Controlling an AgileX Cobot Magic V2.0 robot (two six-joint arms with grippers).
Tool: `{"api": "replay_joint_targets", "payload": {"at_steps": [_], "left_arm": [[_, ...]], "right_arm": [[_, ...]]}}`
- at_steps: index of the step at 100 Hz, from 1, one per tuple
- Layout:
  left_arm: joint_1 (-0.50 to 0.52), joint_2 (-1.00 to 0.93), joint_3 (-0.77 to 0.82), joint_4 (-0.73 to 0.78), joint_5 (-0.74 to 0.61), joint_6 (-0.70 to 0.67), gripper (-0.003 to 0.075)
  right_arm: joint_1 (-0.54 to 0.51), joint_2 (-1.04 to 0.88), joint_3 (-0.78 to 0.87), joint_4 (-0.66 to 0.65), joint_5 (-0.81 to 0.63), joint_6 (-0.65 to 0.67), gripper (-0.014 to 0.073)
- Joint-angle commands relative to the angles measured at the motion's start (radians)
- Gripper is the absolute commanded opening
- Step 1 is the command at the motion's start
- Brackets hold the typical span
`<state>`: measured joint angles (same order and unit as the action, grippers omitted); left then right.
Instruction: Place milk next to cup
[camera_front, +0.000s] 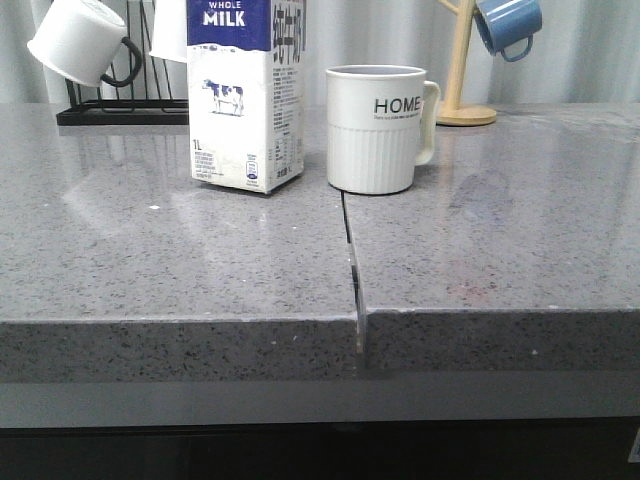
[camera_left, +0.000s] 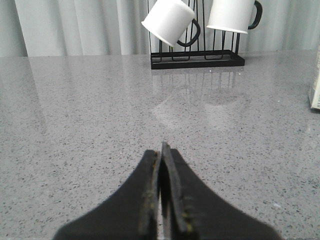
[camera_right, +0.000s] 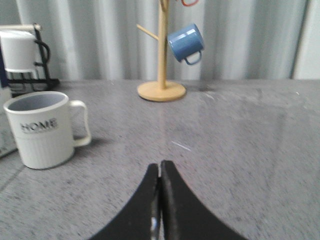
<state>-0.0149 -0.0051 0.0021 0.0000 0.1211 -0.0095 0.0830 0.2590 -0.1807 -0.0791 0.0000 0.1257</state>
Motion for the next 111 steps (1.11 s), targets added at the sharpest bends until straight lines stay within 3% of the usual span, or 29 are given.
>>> {"api": "replay_joint_targets", "payload": {"at_steps": [1,18,29,111], "left_arm": [[0.002,-0.031,0.042,-0.007,-0.081,-0.008,-0.0021],[0.002,-0.031,0.042,-0.007,-0.081,-0.008,-0.0021],[0.002,-0.031,0.042,-0.007,-0.081,-0.008,-0.0021],[0.002,-0.031,0.042,-0.007,-0.081,-0.008,-0.0021]], "right_arm": [[-0.048,-0.014,0.027,0.000,-0.087,-0.004,-0.0067],[-0.114,-0.164,0.196,0.041,-0.148,0.000,-0.0067],[-0.133,-0.300,0.191,0.037,0.008,-0.006,-0.0067],[-0.134,-0.290,0.191,0.028,-0.015,-0.012,-0.0067]]}}
